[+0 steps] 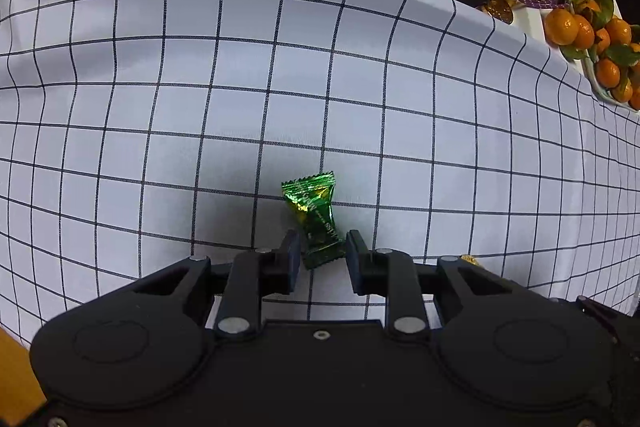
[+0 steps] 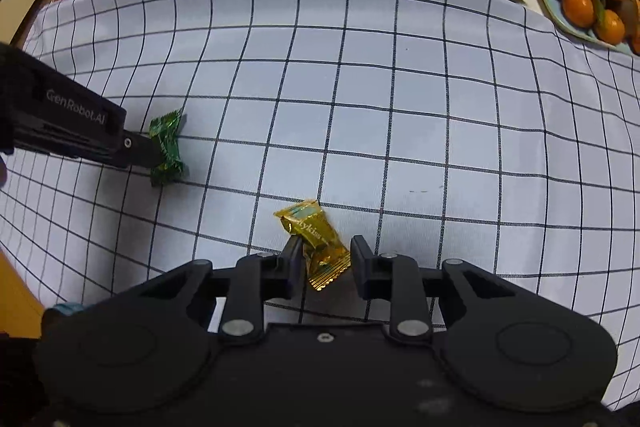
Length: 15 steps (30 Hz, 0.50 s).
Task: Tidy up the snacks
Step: 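Grasp the green foil candy with the left gripper while the right grasps the gold foil candy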
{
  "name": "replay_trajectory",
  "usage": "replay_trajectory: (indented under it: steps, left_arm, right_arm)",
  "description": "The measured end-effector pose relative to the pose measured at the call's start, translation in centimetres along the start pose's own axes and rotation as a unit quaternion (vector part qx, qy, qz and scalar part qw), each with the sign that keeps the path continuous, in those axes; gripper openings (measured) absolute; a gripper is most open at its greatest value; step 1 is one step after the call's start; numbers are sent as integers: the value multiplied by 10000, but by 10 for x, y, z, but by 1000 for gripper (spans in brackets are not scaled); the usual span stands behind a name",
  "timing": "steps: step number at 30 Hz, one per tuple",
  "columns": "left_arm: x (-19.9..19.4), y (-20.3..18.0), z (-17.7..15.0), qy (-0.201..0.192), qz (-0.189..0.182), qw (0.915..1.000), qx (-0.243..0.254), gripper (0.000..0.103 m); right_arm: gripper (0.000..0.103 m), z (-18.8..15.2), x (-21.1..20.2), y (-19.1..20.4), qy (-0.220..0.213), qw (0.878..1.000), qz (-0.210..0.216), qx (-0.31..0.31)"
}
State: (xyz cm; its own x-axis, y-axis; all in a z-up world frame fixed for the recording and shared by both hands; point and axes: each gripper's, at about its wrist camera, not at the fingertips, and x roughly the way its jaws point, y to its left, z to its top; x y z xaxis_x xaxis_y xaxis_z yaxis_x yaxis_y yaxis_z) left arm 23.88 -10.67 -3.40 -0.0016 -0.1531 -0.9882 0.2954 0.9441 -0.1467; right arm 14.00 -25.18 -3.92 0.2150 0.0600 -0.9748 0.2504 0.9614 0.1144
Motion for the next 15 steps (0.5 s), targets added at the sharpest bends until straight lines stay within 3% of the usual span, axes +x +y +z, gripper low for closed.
replay_trajectory:
  steps: [3, 13, 15]
  left_arm:
    - [16, -17, 14, 52, 51, 9999, -71, 35]
    - [35, -15, 26, 207, 59, 9993, -314, 35]
    - [36, -16, 27, 212, 76, 9991, -348, 35]
  right_arm:
    - [29, 3, -3, -2, 10, 9999, 84, 107]
    - [29, 6, -6, -21, 69, 9976, 343, 598]
    - [34, 7, -7, -25, 102, 9962, 448, 740]
